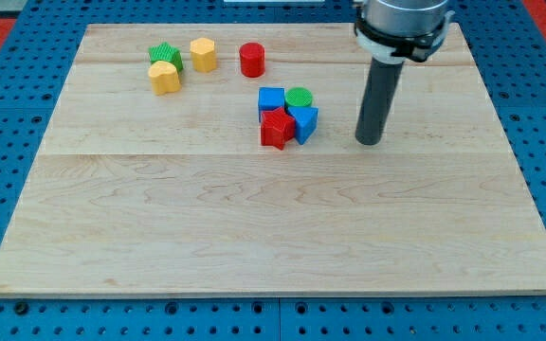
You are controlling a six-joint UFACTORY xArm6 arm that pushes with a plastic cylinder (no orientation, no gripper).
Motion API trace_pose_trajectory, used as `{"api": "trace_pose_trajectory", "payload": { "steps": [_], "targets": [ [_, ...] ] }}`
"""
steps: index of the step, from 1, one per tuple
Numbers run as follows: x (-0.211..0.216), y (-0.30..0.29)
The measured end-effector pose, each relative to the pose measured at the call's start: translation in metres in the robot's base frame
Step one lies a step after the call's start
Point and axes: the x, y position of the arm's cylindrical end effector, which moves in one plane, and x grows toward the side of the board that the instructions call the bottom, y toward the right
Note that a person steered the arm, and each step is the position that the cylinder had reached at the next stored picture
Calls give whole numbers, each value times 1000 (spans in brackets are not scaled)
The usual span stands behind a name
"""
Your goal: Slide the red circle towards top
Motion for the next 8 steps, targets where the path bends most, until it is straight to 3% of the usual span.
{"api": "trace_pose_trajectory", "payload": {
  "steps": [5,6,8],
  "targets": [
    [-13,-33],
    [-14,-5],
    [-96,10]
  ]
}}
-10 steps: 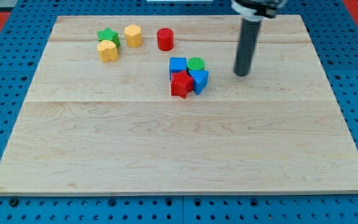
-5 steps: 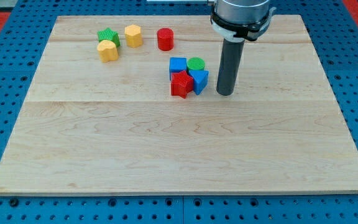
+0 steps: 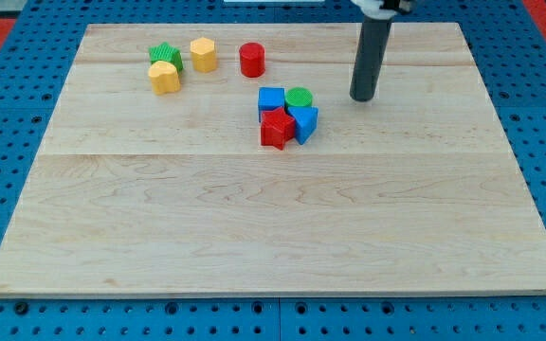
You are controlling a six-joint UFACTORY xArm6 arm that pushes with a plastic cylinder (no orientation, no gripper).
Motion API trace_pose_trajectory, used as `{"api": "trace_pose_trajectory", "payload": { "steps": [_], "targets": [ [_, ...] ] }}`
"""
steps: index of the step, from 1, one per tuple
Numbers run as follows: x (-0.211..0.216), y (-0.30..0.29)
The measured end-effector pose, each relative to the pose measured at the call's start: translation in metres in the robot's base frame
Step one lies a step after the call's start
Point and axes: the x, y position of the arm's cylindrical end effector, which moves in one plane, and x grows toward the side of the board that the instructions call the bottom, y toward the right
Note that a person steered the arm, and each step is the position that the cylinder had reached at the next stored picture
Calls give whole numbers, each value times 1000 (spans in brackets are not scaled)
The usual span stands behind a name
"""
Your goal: Slide the red circle towards top
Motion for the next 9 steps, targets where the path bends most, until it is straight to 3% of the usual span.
{"api": "trace_pose_trajectory", "payload": {
  "steps": [4,9],
  "targets": [
    [-13,-122],
    [-25,-156]
  ]
}}
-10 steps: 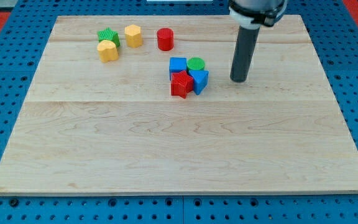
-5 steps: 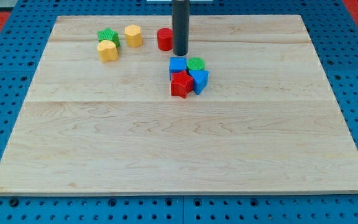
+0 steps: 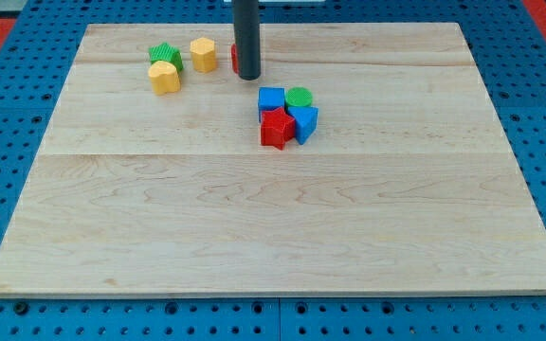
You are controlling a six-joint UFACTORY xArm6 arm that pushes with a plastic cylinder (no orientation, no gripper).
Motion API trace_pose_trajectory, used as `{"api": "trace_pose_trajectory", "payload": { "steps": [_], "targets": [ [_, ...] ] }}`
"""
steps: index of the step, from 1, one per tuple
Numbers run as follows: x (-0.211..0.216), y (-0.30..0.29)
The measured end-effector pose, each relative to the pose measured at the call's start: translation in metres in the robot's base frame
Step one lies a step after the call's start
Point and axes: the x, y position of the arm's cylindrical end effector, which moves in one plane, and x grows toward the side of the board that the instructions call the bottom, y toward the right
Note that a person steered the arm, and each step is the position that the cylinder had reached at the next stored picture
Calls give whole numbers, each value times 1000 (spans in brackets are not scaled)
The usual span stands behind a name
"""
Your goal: Slide the red circle towards top
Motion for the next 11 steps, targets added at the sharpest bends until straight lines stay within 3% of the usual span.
{"api": "trace_pose_trajectory", "payload": {
  "steps": [2,4,6,11],
  "targets": [
    [-10,-23],
    [-44,18],
    [-60,-30],
    [-94,29]
  ]
}}
